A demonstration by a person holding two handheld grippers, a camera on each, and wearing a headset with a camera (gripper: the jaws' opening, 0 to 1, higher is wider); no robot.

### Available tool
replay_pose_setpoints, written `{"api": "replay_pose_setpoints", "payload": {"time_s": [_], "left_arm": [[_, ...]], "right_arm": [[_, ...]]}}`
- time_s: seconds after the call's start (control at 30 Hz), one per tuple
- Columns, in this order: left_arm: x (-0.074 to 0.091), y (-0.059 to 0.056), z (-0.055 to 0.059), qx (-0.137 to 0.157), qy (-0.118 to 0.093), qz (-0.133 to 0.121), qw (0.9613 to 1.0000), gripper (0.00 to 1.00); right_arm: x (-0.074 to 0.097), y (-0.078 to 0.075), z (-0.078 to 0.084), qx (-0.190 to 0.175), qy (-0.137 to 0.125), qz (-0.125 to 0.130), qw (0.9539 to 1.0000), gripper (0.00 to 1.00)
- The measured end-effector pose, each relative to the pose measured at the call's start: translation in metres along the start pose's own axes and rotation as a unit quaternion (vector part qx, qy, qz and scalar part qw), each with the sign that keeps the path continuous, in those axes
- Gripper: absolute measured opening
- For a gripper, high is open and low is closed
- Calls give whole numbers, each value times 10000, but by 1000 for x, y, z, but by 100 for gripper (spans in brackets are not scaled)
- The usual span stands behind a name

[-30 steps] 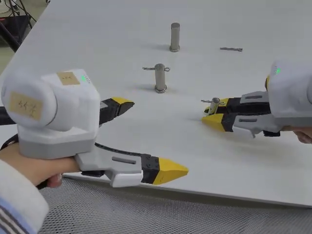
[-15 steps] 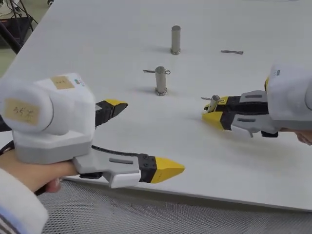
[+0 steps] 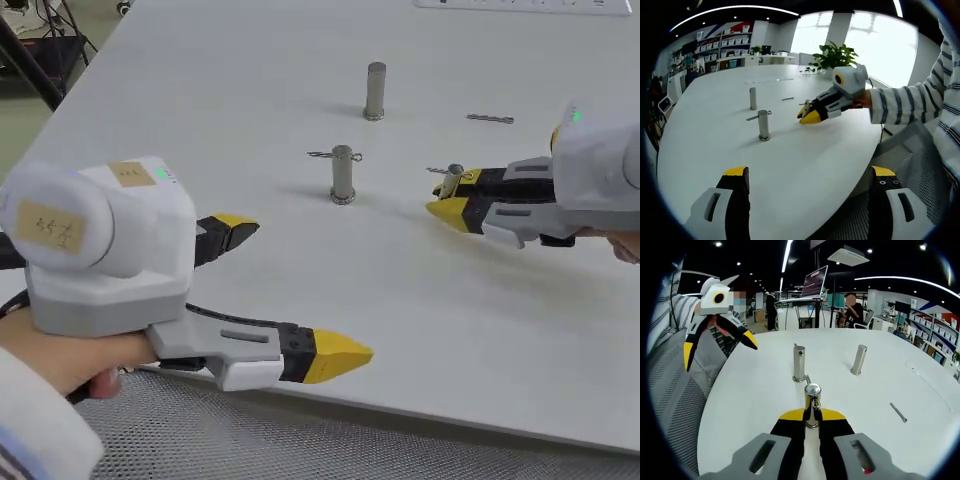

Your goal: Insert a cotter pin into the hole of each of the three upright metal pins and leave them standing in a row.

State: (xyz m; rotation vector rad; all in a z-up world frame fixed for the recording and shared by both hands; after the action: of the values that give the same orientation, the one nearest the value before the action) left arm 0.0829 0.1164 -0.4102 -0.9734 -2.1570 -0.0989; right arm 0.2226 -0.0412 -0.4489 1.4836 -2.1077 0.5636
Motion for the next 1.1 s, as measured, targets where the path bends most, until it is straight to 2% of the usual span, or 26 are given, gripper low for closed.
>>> {"api": "replay_pose_setpoints", "payload": {"time_s": [0.33,0.5,0.83,1.1], "left_arm": [[-1,-3,3,192,-49,44,9998,99],[-2,-3,6,208,8,42,9998,99],[-3,-5,7,238,50,82,9997,99],[-5,-6,8,268,76,101,9996,99]], "right_arm": [[-2,-2,9,-46,67,-9,10000,4],[-5,-5,12,-79,38,-7,10000,4],[-4,1,12,-109,-66,-108,9999,4],[-3,2,11,-110,-126,-65,9998,4]]}}
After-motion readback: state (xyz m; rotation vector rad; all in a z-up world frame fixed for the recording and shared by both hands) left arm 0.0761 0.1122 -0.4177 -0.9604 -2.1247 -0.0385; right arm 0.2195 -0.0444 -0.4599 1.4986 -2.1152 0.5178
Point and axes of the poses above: the centre of the closed fingertips' face, and the gripper's own axes: x roughly backward along the fingers, y roughly to its left, z roughly out of its underside, the point moved 5 cm from there along x, roughly backward along the fingers, and after that the axes turned 7 degrees about y, right-handed, at the moved point
